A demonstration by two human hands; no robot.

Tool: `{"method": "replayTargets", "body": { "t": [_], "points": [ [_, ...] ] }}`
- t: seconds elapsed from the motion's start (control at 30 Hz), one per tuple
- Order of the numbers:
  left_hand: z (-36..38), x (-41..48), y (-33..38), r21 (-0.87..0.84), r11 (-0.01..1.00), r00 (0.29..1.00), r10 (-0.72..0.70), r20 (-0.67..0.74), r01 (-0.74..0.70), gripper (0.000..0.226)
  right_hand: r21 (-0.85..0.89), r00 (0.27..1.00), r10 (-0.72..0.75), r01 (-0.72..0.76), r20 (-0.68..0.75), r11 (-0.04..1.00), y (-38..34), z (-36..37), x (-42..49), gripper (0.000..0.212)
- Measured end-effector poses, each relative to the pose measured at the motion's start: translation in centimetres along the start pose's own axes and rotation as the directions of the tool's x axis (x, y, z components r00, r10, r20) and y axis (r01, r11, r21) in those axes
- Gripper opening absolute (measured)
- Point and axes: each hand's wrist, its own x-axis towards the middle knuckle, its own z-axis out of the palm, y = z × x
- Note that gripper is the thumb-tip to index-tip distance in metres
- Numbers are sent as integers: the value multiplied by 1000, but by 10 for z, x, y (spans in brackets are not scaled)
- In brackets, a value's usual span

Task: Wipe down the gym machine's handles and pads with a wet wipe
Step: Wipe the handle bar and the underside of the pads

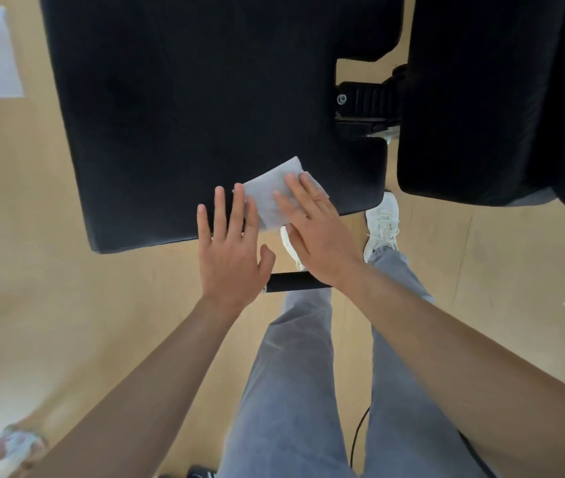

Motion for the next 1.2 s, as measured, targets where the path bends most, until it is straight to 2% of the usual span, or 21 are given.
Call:
{"method": "replayTargets", "body": {
  "t": [0.1,0.2,0.37,0.47,0.63,0.73,0.8,0.97,1.03,1.1,1.2],
  "points": [
    [3,7,12,-90,986,990,137,-26,-139,73,-19,1000,4,-4,-1,1000,7,-1,-7,56],
    [7,15,28,-65,975,975,216,58,-212,77,-73,999,15,-13,29,997,18,-4,-21,58],
    [8,-3,24,-19,989,984,147,101,-145,72,-144,998,35,-27,58,989,9,3,-30,60],
    [6,-24,3,-4,998,993,68,93,-68,76,-180,993,-45,64,107,982,-11,9,-15,61],
    [-1,-44,-45,48,986,981,-161,103,157,77,-194,962,-240,262,129,945,-58,17,25,59],
    [-3,-46,-53,31,974,968,-225,113,223,79,-210,957,-260,283,132,936,-76,20,38,59],
    [-3,-43,-46,-31,972,967,-227,113,232,81,-231,963,-241,264,124,936,-71,18,34,60],
    [-1,-24,-12,-130,990,989,-31,142,50,85,-267,994,-77,97,81,959,-36,14,1,64],
    [0,-20,-5,-123,991,989,-26,143,44,82,-263,996,-37,57,81,963,-33,16,-7,65],
    [0,-24,-8,-93,993,988,-55,147,70,81,-233,995,-55,74,88,970,-39,18,-3,64],
    [-1,-36,-30,-45,982,974,-174,144,182,79,-199,975,-199,214,95,956,-56,19,22,60]
  ]
}}
